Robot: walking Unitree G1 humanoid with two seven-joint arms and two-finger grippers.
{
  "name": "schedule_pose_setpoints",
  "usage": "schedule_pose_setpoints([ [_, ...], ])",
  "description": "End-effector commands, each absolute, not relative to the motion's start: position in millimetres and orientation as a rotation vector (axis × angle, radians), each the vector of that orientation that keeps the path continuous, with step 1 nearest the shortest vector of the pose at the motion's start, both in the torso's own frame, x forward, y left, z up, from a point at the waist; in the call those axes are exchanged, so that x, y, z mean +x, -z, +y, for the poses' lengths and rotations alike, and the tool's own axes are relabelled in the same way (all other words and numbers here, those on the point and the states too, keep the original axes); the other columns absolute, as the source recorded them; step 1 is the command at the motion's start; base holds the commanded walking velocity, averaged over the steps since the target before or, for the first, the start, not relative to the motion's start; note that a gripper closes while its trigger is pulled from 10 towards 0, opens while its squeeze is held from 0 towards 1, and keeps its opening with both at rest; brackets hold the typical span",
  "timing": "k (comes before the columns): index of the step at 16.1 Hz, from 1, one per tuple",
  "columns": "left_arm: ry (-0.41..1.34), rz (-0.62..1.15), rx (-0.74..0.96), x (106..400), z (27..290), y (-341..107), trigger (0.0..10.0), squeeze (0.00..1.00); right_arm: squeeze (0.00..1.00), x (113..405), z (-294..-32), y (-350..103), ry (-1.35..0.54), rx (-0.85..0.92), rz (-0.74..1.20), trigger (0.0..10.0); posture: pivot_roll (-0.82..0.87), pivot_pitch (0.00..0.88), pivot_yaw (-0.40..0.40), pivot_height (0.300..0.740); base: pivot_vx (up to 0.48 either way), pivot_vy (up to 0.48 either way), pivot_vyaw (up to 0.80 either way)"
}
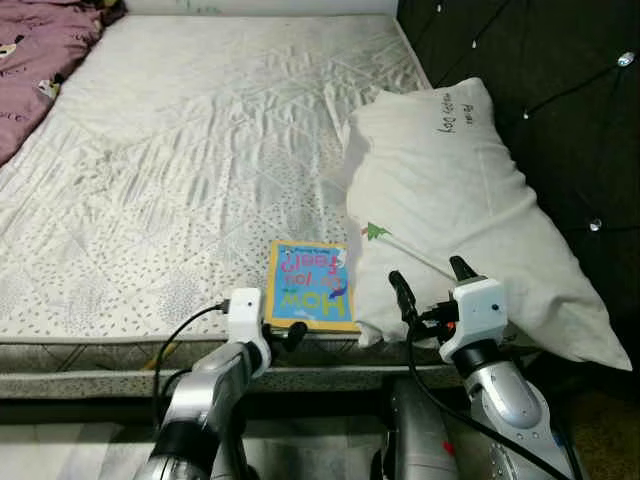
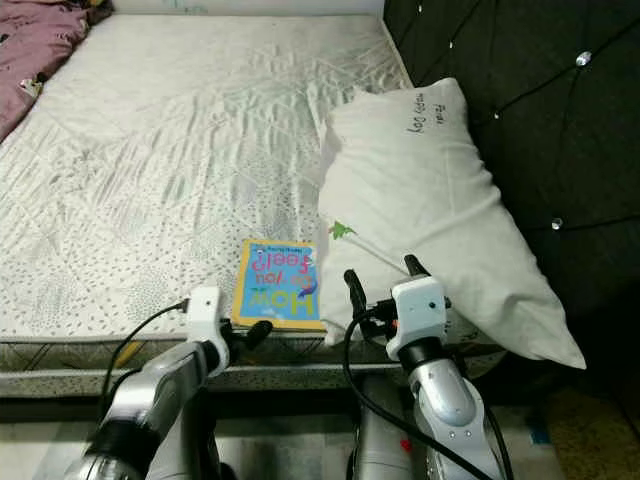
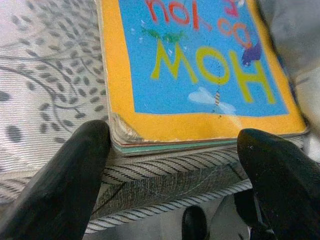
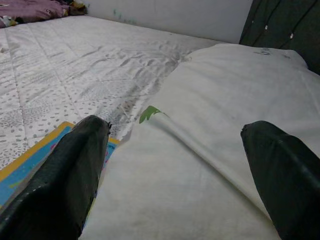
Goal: Clean up the room
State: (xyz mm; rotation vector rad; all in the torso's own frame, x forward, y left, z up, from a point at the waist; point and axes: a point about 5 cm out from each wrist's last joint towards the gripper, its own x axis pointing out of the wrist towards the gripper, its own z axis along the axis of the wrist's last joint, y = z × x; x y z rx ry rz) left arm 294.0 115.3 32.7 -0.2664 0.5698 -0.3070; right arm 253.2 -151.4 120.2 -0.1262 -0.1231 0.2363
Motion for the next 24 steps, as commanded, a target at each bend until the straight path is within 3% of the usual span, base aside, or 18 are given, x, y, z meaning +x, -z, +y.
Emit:
schedule_pose_setpoints([
  [1, 0.293, 0.546, -0.25, 288, 121, -40, 10.0, 0.94, 0.0, 254, -153, -122, -0.235, -0.126, -0.13, 10.0, -0.08, 0.102, -0.009, 0.559, 0.0, 0.0, 0.0],
  [4, 0.266, 0.544, -0.205, 252, 140, -47, 10.0, 0.84, 0.0, 257, -153, -121, -0.236, -0.124, -0.129, 10.0, -0.05, 0.092, -0.007, 0.559, 0.0, 0.0, 0.0],
  [5, 0.253, 0.541, -0.189, 238, 148, -48, 10.0, 0.64, 0.0, 260, -152, -119, -0.237, -0.12, -0.123, 10.0, -0.04, 0.082, -0.01, 0.559, 0.0, 0.0, 0.0],
  [6, 0.242, 0.523, -0.191, 233, 151, -51, 10.0, 0.58, 0.0, 262, -151, -117, -0.23, -0.123, -0.109, 10.0, -0.03, 0.075, -0.011, 0.559, 0.0, 0.0, 0.0],
  [7, 0.227, 0.458, -0.208, 230, 152, -59, 10.0, 0.0, 0.0, 266, -149, -114, -0.219, -0.099, -0.076, 10.0, -0.02, 0.064, -0.012, 0.559, 0.0, 0.0, 0.0],
  [10, 0.135, 0.164, -0.236, 232, 155, -93, 10.0, 0.0, 0.0, 280, -138, -114, -0.206, -0.053, -0.04, 10.0, 0.0, 0.028, -0.013, 0.559, 0.0, 0.0, 0.0],
  [13, 0.074, 0.009, -0.17, 237, 162, -114, 10.0, 0.0, 0.0, 292, -136, -120, -0.181, -0.017, -0.073, 10.0, 0.02, 0.0, -0.014, 0.559, 0.0, 0.0, 0.0],
  [24, 0.074, 0.009, -0.17, 237, 162, -114, 10.0, 0.0, 0.0, 292, -136, -120, -0.181, -0.017, -0.073, 10.0, 0.02, 0.0, -0.014, 0.559, 0.0, 0.0, 0.0],
])
